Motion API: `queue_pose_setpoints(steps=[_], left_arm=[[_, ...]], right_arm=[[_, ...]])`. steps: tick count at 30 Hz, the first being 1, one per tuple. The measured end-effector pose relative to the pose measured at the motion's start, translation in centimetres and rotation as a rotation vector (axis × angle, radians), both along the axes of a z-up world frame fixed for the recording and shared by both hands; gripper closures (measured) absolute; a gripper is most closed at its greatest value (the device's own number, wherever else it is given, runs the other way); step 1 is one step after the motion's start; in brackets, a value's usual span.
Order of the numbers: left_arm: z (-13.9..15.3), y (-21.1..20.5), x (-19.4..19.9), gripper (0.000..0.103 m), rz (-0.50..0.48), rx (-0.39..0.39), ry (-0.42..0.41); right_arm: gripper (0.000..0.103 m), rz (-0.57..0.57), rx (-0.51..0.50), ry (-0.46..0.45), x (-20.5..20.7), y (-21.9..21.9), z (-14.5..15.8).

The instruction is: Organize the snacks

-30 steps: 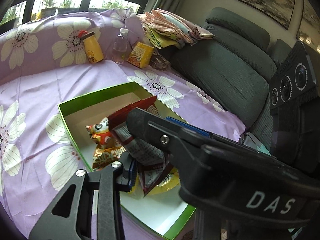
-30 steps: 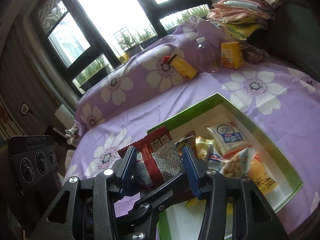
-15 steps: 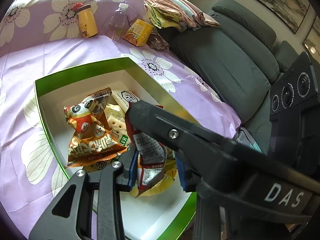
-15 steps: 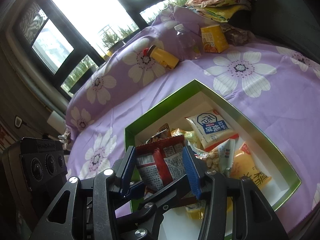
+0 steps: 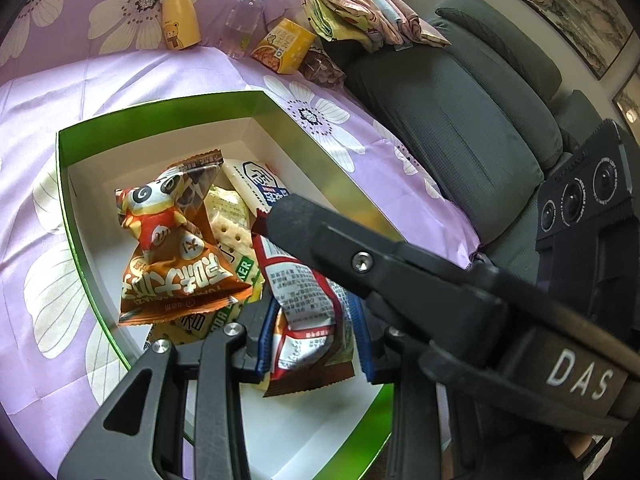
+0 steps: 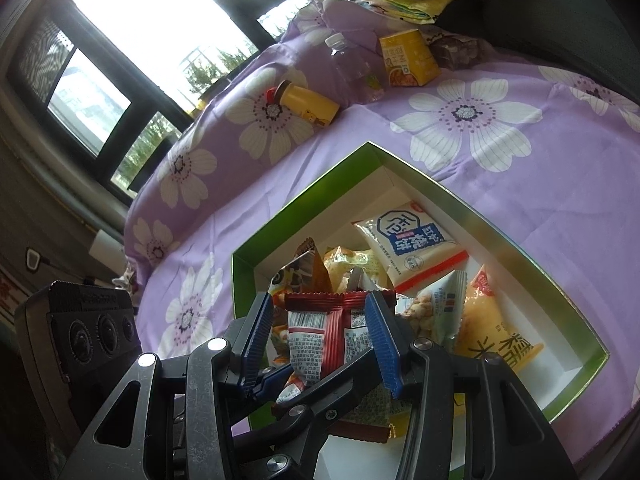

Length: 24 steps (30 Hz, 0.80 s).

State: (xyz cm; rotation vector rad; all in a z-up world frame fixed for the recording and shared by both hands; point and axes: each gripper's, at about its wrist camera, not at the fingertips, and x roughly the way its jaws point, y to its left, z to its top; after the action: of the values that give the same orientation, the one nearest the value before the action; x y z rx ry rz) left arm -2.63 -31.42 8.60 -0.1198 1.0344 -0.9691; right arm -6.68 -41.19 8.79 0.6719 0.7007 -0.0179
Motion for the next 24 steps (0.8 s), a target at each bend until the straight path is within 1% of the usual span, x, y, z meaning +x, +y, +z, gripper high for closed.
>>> queue_pose_setpoints(steps=[3, 9, 13, 17, 19, 21, 22, 23, 24], left_arm=[[-0.1, 0.2, 0.0, 0.069, 0.007, 0.002, 0.008], [-0.2, 0.4, 0.2, 0.068, 0.019, 0.006, 0.027], [0.1, 0.5, -0.1, 0.067, 0.028, 0.022, 0.004], [0.4, 0.7, -0.4, 0.064, 0.023, 0.035, -0.013], [0.7, 0.8, -0.8, 0.06, 0.024, 0.042, -0.036], [1.1, 1.0, -1.1, 0.05, 0.028, 0.051, -0.06], [1.3, 1.1, -1.2, 0.047, 0.032, 0.058, -0.073], [1.6, 1.2, -1.3, 0.04, 0.041, 0.067, -0.088], [1.9, 1.4, -1.5, 0.034, 0.053, 0.077, -0.107]], right_arm=[[0.052, 0.002, 0.012, 0.003, 0.1, 0.0, -0.2], [0.052, 0.004, 0.036, 0.009, 0.2, -0.1, -0.5], [0.052, 0.007, 0.049, 0.008, 0.2, -0.1, -0.5], [0.052, -0.004, 0.053, 0.001, 0.0, -0.2, -0.4], [0.052, -0.012, 0.047, -0.006, -0.3, -0.2, -0.2], [0.052, -0.023, 0.044, -0.012, -0.5, -0.3, 0.0], [0.052, -0.027, 0.041, -0.015, -0.5, -0.4, 0.1], [0.052, -0.03, 0.039, -0.016, -0.6, -0.4, 0.2], [0.052, -0.033, 0.037, -0.016, -0.7, -0.4, 0.3]])
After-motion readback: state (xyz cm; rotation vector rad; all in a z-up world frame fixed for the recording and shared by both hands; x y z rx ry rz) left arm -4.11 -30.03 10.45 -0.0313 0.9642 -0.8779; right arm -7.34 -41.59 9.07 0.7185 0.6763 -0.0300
